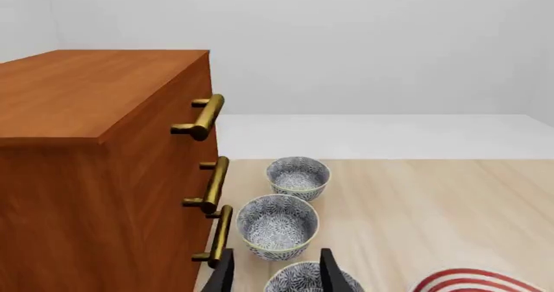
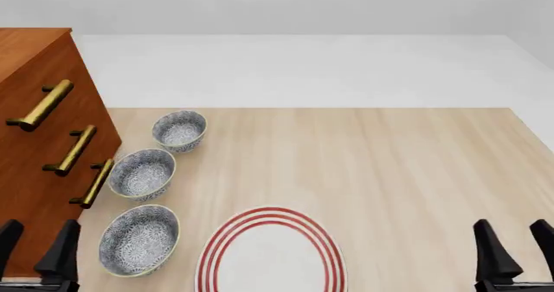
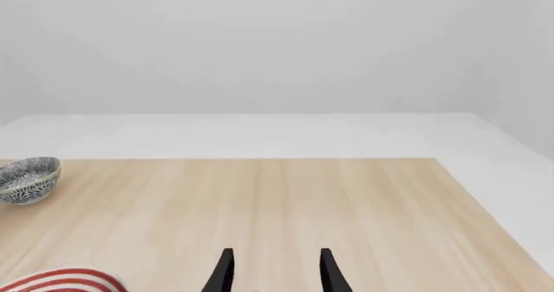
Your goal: Pick up the bowl and put it in the middle on the plate.
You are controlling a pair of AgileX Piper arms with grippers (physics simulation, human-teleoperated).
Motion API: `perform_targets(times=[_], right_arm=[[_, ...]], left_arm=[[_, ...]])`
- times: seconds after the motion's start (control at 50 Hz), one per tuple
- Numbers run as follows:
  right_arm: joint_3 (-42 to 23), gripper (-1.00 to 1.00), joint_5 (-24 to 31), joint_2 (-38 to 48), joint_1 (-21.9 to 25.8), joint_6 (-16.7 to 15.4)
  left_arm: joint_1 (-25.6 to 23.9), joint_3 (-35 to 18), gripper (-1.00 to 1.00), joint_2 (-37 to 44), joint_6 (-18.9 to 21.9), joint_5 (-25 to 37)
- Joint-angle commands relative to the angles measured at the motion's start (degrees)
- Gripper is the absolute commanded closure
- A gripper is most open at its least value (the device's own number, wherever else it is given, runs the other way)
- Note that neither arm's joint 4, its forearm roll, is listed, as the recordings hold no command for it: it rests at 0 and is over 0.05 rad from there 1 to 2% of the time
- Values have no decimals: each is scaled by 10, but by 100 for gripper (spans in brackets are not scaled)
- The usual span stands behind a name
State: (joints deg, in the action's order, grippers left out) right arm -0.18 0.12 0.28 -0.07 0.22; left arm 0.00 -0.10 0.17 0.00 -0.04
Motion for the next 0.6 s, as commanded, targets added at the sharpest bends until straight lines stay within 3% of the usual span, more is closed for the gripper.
perform_targets(times=[0.02, 0.08, 0.26, 0.32, 0.44, 0.46, 0.6], right_arm=[[0, -100, -4, 11, 1, -7], [0, -100, -2, 7, 6, -24], [-4, -100, -10, 21, 8, -23], [-14, -100, -21, 42, 14, -39], [-82, -100, -8, 93, 39, -29], [-101, -100, -4, 106, 48, -41], [-248, -100, 43, 207, 77, -46]], left_arm=[[0, -1, -100, 3, 0, -1], [0, -1, -100, 3, 0, -1], [0, -1, -100, 3, 0, -1], [0, -1, -100, 3, 0, -1], [0, -1, -100, 3, 0, -1], [0, -1, -100, 3, 0, -1], [0, -1, -100, 3, 0, -1]])
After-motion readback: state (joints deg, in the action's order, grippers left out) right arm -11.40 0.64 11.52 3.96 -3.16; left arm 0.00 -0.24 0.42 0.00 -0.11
